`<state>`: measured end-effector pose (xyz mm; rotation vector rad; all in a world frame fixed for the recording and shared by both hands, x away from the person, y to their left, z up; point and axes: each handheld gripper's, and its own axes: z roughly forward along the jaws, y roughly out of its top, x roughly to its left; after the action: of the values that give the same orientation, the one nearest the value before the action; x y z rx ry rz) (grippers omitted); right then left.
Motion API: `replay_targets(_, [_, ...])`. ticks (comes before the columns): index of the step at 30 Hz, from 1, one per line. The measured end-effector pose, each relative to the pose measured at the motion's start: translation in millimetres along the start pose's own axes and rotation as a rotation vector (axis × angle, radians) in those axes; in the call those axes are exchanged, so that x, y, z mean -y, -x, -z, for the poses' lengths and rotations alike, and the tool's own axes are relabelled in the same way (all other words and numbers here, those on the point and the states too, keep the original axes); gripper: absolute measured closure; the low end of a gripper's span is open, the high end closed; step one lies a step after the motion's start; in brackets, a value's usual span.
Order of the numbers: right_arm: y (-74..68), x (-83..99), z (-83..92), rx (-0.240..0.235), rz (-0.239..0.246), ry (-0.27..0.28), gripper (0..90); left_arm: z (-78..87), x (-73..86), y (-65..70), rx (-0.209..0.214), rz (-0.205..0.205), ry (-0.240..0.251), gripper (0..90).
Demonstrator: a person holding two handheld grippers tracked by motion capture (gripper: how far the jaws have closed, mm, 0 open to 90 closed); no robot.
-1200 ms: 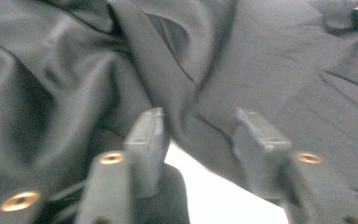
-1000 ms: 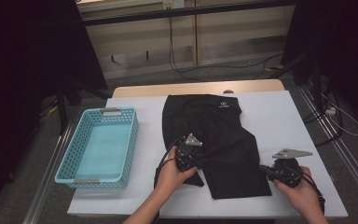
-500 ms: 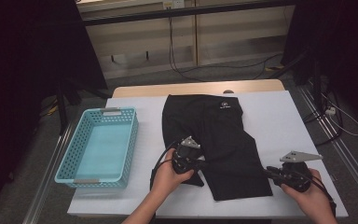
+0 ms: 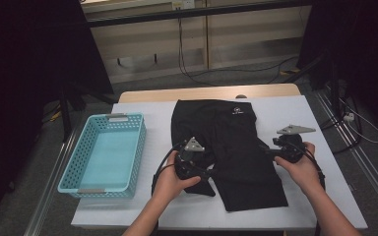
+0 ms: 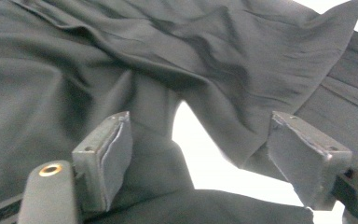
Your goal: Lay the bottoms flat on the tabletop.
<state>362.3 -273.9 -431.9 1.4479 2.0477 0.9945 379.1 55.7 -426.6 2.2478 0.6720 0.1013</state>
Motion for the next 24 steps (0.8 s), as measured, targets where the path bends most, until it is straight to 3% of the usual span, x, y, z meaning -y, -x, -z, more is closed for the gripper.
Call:
replay_targets(5, [9.8,-17.5,-23.8,0.007,-0.051,0.016,46.3,10.9,3.1,-6.7,-0.025,0.011,0.016,20.9])
replay_targets(8, [11.3,-21.6,-31.3,0.021,-0.047,0.015,47.1,15.1,6.6,-9.9,-0.041,0.014,0.010,20.7])
replay_targets(10, [13.6,-25.7,-41.7,0.017,-0.053,0.019,54.4,17.7,8.7,-11.6,-0.047,0.024,0.012,20.4])
replay_targets(16, [18.9,-27.8,-60.2,0.038,-0.054,-0.018,63.6,22.3,13.4,-15.8,-0.066,0.041,0.014,20.5])
replay_targets(20, [21.4,-30.7,-69.7,-0.009,-0.089,0.039,72.1,24.4,15.3,-18.3,-0.078,0.051,0.019,20.7])
replay_targets(23, [20.3,-29.7,-76.1,0.002,-0.064,-0.002,75.0,24.9,15.2,-18.9,-0.082,0.060,0.025,20.9])
replay_targets(24, [21.4,-28.5,-78.6,-0.022,-0.081,-0.004,81.2,25.3,15.1,-19.3,-0.082,0.058,0.024,20.9])
